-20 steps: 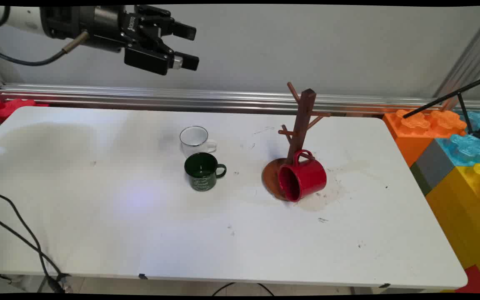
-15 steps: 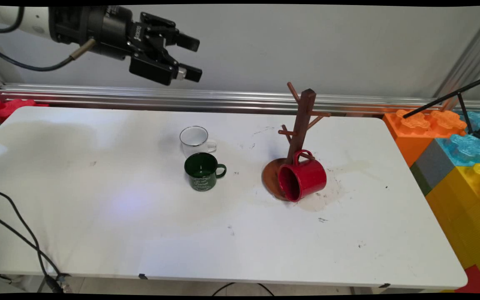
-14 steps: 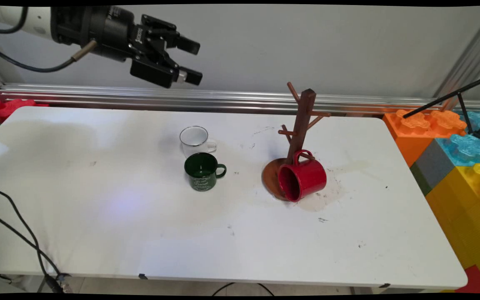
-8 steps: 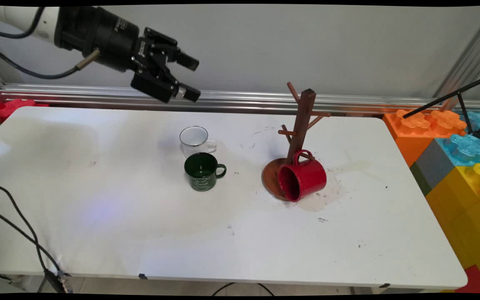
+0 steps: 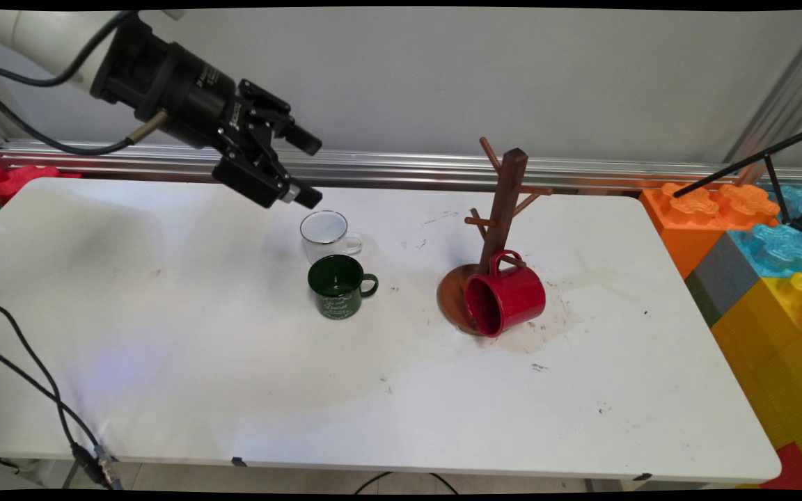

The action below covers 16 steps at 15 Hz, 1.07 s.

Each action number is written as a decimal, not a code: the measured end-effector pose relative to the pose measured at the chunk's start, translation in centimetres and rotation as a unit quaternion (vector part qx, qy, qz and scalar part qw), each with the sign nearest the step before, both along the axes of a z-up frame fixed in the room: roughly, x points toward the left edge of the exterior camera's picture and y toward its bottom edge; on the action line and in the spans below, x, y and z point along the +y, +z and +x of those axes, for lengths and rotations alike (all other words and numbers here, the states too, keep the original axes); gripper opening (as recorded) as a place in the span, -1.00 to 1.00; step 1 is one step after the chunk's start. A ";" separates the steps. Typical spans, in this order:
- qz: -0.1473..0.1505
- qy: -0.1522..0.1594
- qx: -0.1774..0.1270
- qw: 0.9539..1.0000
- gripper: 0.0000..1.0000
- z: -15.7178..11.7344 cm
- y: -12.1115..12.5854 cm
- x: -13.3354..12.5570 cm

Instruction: Pick up the red mug from the rack

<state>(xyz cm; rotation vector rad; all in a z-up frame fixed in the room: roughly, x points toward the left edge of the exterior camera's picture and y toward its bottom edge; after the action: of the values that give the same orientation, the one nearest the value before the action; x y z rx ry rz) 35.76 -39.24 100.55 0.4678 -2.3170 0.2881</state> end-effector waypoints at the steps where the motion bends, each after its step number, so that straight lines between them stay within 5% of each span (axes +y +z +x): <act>1: 0.006 0.002 -0.007 1.000 1.00 -0.1 0.0 0.1; 9: 0.043 0.019 -0.037 0.998 1.00 -1.4 -0.6 0.6; 16: 0.065 0.039 -0.021 0.997 1.00 -4.6 -2.9 1.0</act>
<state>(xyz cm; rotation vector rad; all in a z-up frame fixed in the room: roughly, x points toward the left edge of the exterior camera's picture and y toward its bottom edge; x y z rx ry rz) 31.12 -38.22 97.63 0.6231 -2.3718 0.1879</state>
